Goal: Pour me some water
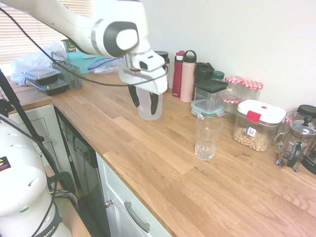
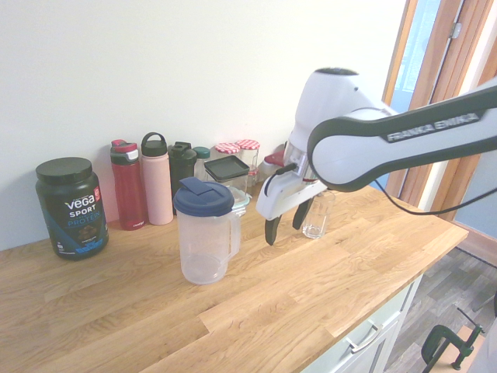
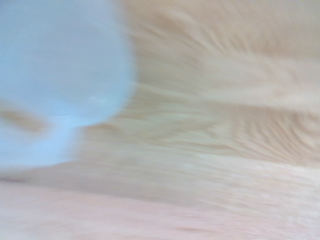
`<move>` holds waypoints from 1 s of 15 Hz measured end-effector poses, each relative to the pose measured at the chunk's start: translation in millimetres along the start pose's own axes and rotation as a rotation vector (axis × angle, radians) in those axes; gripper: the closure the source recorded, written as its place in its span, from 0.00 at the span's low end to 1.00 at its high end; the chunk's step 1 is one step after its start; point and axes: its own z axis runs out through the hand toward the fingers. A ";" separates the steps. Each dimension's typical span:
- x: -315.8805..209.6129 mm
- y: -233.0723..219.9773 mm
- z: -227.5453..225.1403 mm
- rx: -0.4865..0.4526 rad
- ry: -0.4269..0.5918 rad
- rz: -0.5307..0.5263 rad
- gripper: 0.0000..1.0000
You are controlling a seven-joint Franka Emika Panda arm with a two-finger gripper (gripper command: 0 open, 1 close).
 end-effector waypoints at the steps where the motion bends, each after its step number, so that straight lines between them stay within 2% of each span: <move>1: -16.1 -8.9 -18.4 0.021 0.037 -0.025 0.00; 5: -50.3 -47.5 -30.9 0.072 0.111 -0.055 0.00; 9: -22.7 -80.2 3.8 0.051 0.112 -0.030 0.00; 10: -15.4 -86.6 13.8 0.048 0.103 -0.030 1.00; 15: -1.5 -107.3 37.2 0.042 0.077 -0.042 1.00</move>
